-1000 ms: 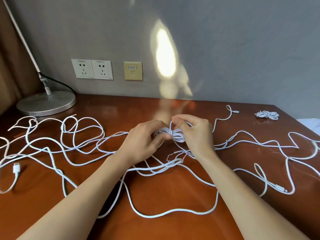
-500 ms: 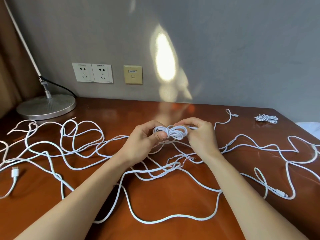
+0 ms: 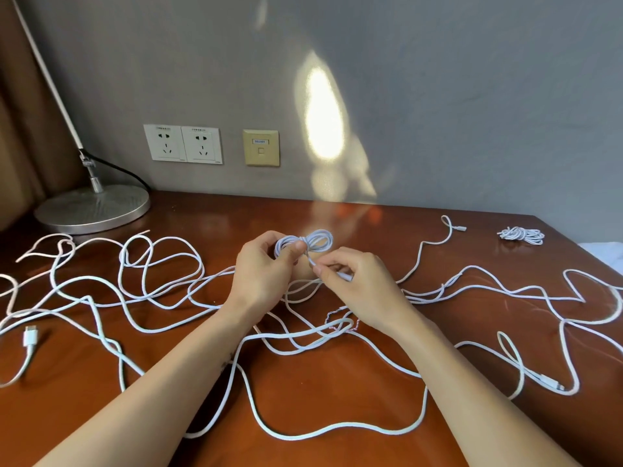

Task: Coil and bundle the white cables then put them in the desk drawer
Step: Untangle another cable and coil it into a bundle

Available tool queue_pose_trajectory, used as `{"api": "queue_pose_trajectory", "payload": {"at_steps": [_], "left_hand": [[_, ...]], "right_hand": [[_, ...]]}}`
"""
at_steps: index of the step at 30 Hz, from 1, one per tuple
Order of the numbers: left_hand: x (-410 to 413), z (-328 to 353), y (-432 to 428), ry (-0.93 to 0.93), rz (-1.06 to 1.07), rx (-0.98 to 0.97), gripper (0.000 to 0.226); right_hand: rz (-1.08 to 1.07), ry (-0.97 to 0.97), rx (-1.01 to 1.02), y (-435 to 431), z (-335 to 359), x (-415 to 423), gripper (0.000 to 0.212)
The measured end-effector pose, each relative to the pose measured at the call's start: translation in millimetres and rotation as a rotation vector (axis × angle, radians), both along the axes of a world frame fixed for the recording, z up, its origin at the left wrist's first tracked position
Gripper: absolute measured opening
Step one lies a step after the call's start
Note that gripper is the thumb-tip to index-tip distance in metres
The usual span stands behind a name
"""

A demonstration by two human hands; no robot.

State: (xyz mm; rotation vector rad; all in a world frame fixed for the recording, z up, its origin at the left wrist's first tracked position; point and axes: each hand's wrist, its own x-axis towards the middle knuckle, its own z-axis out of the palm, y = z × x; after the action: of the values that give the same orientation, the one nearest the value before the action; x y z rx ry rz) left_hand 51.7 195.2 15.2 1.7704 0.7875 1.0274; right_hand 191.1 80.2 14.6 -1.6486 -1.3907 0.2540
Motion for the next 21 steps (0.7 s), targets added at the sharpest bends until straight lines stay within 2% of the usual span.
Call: {"api": "queue_pose_trajectory", "payload": {"at_steps": [3,6,9,14,18,21], "left_hand": [[-1.1,0.4,-1.9,0.071,0.051,0.132,0.015],[-1.5,-0.3,-0.8,0.09,0.053,0.122,0.019],[-1.3,1.3,-1.3,0.059,0.027,0.038,0.021],[-1.8,7.4,-6.2,-0.156,-0.069,-0.24,0.014],[-2.4,8.3,-4.4,-0.202,-0.076,-0.352,0.018],[-2.9,8.4,-3.9,-0.222,-0.083,-0.404,0.02]], "right_hand": [[0.017,0.001,0.012,-0.3,-0.5,-1.7,0.014],[0.023,-0.019,0.036,-0.4,0.2,-2.8,0.014],[0.02,-0.016,0.053,-1.9,2.2,-5.5,0.013],[-0.037,-0.007,0.124,-1.6,4.4,-6.4,0.005],[-0.081,0.013,0.139,-2.1,4.5,-5.2,0.004],[-0.102,0.101,0.133,-2.3,4.1,-4.2,0.004]]}}
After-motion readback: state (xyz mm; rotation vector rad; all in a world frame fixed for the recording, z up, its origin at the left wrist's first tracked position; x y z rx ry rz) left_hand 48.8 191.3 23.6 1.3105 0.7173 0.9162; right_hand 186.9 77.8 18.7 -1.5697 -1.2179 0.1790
